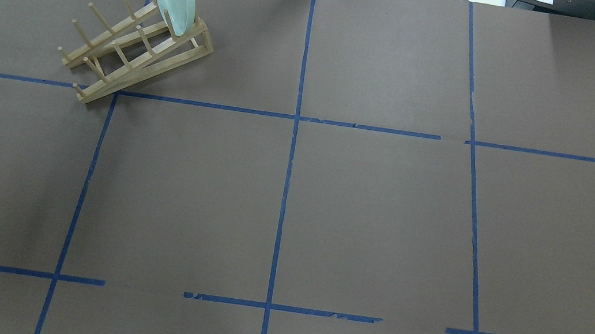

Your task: Place plate on table

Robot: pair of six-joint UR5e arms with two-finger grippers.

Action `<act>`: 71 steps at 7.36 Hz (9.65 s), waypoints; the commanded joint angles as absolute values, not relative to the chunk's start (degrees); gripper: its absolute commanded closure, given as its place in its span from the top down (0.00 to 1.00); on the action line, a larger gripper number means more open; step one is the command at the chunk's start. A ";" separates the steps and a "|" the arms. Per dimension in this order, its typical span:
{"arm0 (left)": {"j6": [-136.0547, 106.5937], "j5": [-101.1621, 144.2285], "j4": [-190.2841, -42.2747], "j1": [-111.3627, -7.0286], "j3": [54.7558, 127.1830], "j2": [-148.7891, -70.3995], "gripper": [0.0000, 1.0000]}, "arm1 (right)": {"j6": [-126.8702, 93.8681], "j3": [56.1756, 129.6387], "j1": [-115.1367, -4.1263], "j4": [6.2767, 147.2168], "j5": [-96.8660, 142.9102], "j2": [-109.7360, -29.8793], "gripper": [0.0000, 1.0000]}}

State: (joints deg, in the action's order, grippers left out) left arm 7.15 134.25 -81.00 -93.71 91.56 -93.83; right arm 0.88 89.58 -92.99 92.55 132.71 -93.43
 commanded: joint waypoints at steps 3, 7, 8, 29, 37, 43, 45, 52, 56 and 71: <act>6.59 134.56 -83.57 -93.52 93.15 -93.69 1.00 | 0.88 89.56 -92.99 92.55 132.71 -93.43 1.00; -31.47 150.38 -108.51 -86.96 92.64 -96.14 1.00 | 0.88 89.56 -92.99 92.55 132.71 -93.43 1.00; -46.34 150.29 -117.42 -83.01 91.85 -98.33 1.00 | 0.88 89.56 -92.99 92.55 132.71 -93.43 1.00; -108.63 118.48 -158.91 -61.26 62.75 -130.96 0.54 | 0.88 89.65 -92.99 92.55 132.71 -93.43 1.00; -109.07 118.65 -146.68 -64.95 86.15 -126.48 0.00 | 0.88 89.65 -92.99 92.55 132.71 -93.34 1.00; -99.81 117.09 -84.85 -45.91 100.02 -134.18 0.00 | 0.88 89.65 -92.99 92.55 132.71 -93.43 1.00; -92.91 110.76 -69.82 -38.08 98.01 -137.19 0.00 | 0.88 89.65 -92.99 92.55 132.71 -93.43 1.00; -88.28 102.24 -69.35 -27.25 85.69 -141.76 0.00 | 0.88 89.65 -92.99 92.55 132.71 -93.43 1.00; -84.29 98.52 -69.34 -27.25 85.08 -140.72 0.00 | 0.88 89.65 -92.99 92.55 132.71 -93.43 1.00; 2.34 133.92 -88.50 -91.83 97.03 -92.58 1.00 | 0.88 89.56 -92.99 92.55 132.71 -93.43 1.00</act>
State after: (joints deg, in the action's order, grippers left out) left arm -2.44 132.08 -88.33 -88.44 97.76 -96.47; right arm 0.88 89.62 -92.99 92.55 132.71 -93.41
